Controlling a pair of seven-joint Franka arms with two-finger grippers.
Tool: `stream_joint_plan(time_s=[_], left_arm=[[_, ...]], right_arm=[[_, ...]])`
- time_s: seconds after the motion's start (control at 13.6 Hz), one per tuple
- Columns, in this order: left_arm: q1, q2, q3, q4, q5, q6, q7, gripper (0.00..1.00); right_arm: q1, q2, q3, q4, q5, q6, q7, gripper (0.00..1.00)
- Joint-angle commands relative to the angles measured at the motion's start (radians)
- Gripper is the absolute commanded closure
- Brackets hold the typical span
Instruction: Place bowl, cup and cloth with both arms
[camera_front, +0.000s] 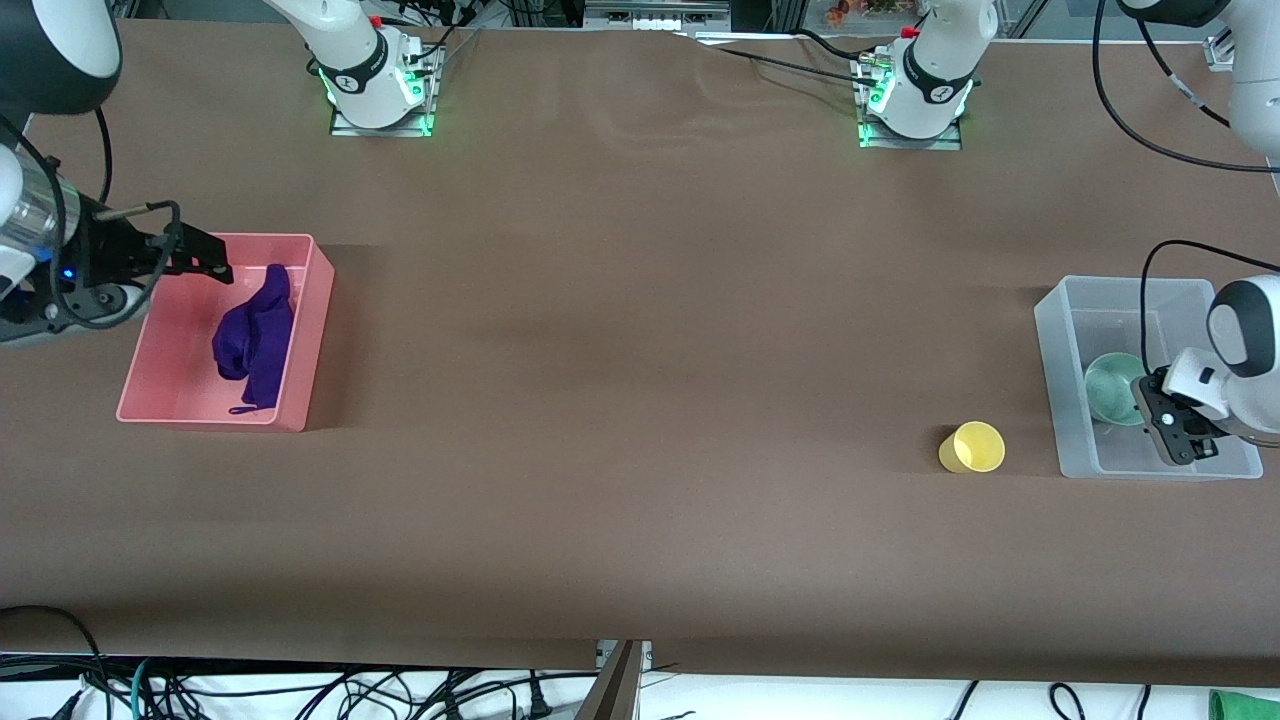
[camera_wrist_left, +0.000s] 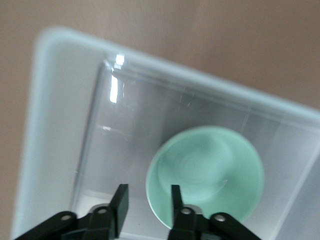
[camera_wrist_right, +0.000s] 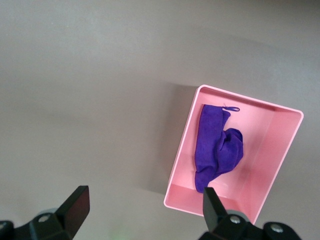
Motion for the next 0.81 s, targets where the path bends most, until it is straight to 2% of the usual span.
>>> stream_joint_plan(time_s=[0.0,0.22,0.37,0.59,0.66,0.74], left_arm=[[-0.022,-0.106,-0.019,0.01,-0.103,-0.114,-0.11,0.0],[-0.097,-0.111,-0.03,0.051,-0.109,-0.179,-0.431,0.0],[-0.152,-0.09,-0.031,0.051,-0.163,-0.179,-0.716,0.0],[-0.205,-0.015,-0.031,0.053,-0.197,-0.168,-1.103,0.0],[-0.208,0.015,-0.033,0.06,-0.211,-0.135,-1.191,0.0],[-0.212,0.039,-0.032,0.073,-0.209,-0.039,-1.253,0.0]], right_arm=[[-0.017,-0.025,-0.024,-0.007,-0.006,0.004,0.022,0.0],[-0.017,-0.07,-0.028,-0.007,-0.021,0.004,0.014,0.0],[-0.022,-0.055,-0.033,-0.026,-0.018,0.022,0.006,0.0],[-0.022,-0.052,0.04,-0.026,-0.144,0.025,0.031,0.0],[-0.02,-0.048,0.042,-0.023,-0.143,0.022,0.061,0.0],[-0.015,-0.047,0.042,-0.021,-0.141,0.021,0.09,0.0]])
